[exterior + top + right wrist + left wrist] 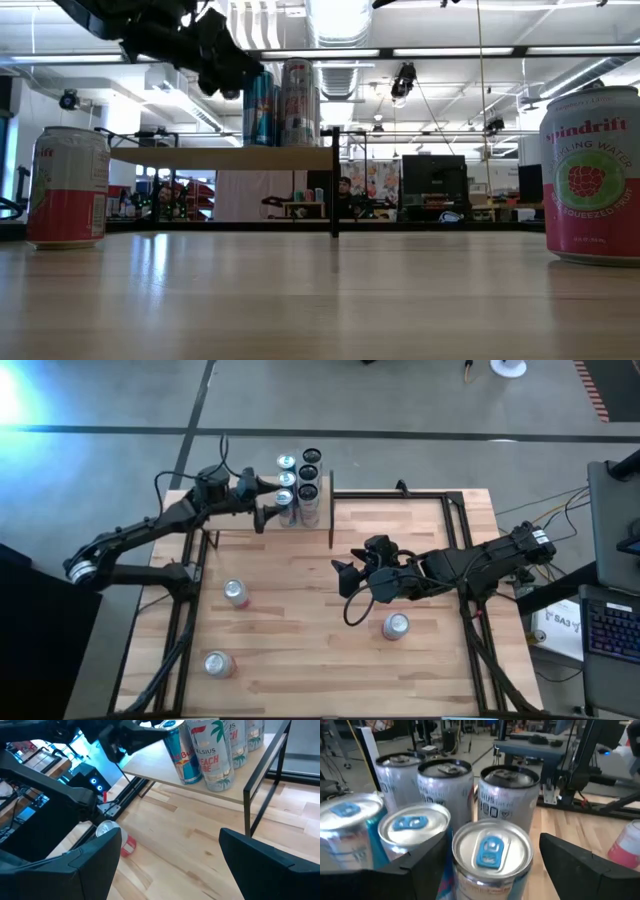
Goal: Place canned beverage on shelf
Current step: Put the blue soda can on the shelf aligned with the other blue soda cans, then put the right pink-white soda can on the shelf
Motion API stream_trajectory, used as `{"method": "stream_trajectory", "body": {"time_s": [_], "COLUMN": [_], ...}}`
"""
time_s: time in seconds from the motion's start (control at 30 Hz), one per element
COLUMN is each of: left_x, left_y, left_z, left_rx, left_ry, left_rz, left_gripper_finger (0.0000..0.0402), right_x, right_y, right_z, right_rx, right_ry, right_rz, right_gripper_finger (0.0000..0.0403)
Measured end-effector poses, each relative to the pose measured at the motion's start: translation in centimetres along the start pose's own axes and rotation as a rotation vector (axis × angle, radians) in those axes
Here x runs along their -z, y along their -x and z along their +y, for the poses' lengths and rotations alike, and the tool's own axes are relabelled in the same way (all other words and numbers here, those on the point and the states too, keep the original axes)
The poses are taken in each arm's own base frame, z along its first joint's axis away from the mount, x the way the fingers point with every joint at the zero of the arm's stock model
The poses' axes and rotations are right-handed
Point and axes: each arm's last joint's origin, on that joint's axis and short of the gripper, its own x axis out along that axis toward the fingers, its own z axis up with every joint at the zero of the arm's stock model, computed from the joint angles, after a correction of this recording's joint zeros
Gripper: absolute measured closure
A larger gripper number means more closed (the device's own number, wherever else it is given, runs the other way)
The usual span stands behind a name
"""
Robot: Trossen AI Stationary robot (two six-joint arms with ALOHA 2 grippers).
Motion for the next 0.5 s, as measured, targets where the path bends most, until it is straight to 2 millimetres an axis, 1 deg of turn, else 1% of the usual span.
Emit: {"method": "stream_trajectory", "body": {"time_s": [0.27,0.5], "left_x": [-2.6,-6.4], "left_y": [1.2,2.7], "left_z": [-0.3,-0.6], "left_rx": [0.011,0.012], "left_ry": [-0.048,-0.071], "left_rz": [0.081,0.082], "left_gripper_finger": [0.0105,0.0105], "right_x": [0.0,0.0], "right_y": [0.0,0.0], "right_z": [0.0,0.0], "right_rx": [0.0,0.0], "right_ry": [0.007,0.007], "right_rz": [0.0,0.0], "right_gripper_finger": [0.0077,0.0077]}}
